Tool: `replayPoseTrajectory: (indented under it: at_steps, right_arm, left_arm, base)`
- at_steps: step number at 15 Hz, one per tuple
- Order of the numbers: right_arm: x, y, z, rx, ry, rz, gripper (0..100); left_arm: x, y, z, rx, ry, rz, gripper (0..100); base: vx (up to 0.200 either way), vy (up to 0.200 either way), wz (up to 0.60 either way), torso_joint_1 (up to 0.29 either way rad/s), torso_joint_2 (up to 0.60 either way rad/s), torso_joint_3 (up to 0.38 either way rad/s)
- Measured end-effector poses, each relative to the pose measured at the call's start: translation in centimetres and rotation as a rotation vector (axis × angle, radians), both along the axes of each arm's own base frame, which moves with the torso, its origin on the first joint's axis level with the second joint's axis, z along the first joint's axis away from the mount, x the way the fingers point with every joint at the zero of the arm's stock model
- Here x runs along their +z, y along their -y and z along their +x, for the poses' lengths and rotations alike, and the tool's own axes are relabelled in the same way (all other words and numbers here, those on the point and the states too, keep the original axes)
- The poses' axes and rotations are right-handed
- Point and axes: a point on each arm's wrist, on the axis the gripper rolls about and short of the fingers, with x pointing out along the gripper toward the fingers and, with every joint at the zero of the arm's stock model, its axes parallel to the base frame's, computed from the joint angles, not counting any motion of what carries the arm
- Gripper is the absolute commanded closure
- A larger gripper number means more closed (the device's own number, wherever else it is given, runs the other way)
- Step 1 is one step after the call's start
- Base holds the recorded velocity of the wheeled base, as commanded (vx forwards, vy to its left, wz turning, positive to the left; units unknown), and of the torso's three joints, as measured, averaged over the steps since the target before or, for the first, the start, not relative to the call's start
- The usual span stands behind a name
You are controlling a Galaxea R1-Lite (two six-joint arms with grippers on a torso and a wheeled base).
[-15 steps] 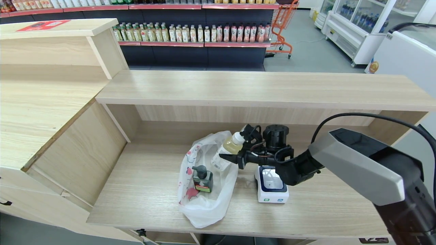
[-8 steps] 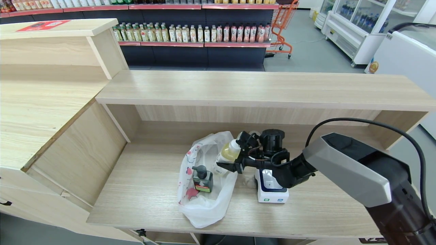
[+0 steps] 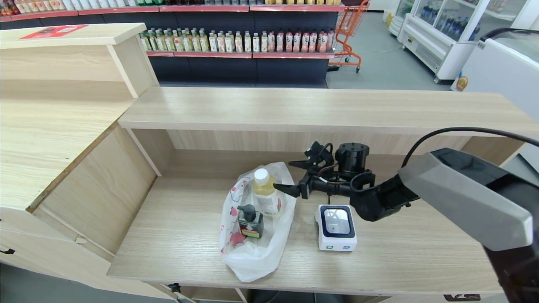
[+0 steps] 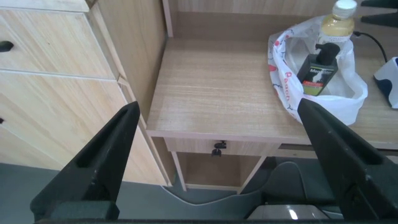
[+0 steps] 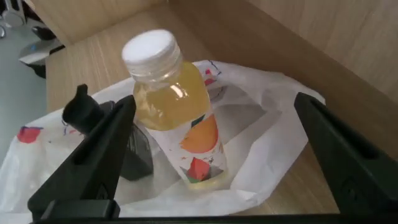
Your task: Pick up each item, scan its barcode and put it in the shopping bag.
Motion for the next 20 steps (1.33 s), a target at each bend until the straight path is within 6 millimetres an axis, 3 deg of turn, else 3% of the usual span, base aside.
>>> replayPoseTrajectory:
  at_steps: [3, 6, 9, 12, 14, 16, 20]
  right_arm:
    - [3.2, 2.5, -1.9, -0.042, -0.042, 0.038, 0]
    - [5.9, 7.5, -5.5, -0.137, -0.119, 0.063, 0]
    - [7.8, 14.4, -11.7, -0.317, -0.216, 0.074, 0]
    - [8.3, 19.8, -20.2, -0.519, -0.255, 0.09, 0]
    - [8.1, 20.9, -26.2, -0.651, -0.226, 0.099, 0]
    - [7.5, 20.8, -31.6, -0.787, -0.171, 0.093, 0]
    - [3.6, 19.8, -40.3, -0.976, -0.131, 0.064, 0]
  left_arm:
    - [0.0, 0.0, 0.0, 0.0, 0.0, 0.0, 0]
    - [0.0, 0.0, 0.0, 0.0, 0.0, 0.0, 0]
    - [0.0, 0.0, 0.0, 0.0, 0.0, 0.0, 0]
    - [0.0, 0.0, 0.0, 0.0, 0.0, 0.0, 0]
    - [0.0, 0.0, 0.0, 0.0, 0.0, 0.0, 0]
    - [0.0, 0.0, 0.0, 0.0, 0.0, 0.0, 0]
    - [0.0, 0.0, 0.0, 0.0, 0.0, 0.0, 0]
  base:
    - [0.0, 0.0, 0.0, 0.0, 0.0, 0.0]
    - [0.0, 0.0, 0.0, 0.0, 0.0, 0.0]
    - [0.0, 0.0, 0.0, 0.0, 0.0, 0.0]
    - [0.0, 0.0, 0.0, 0.0, 0.0, 0.0]
    - [0.0, 0.0, 0.0, 0.0, 0.0, 0.0]
    - [0.0, 0.0, 0.0, 0.0, 0.0, 0.0]
    - [0.0, 0.0, 0.0, 0.0, 0.0, 0.0]
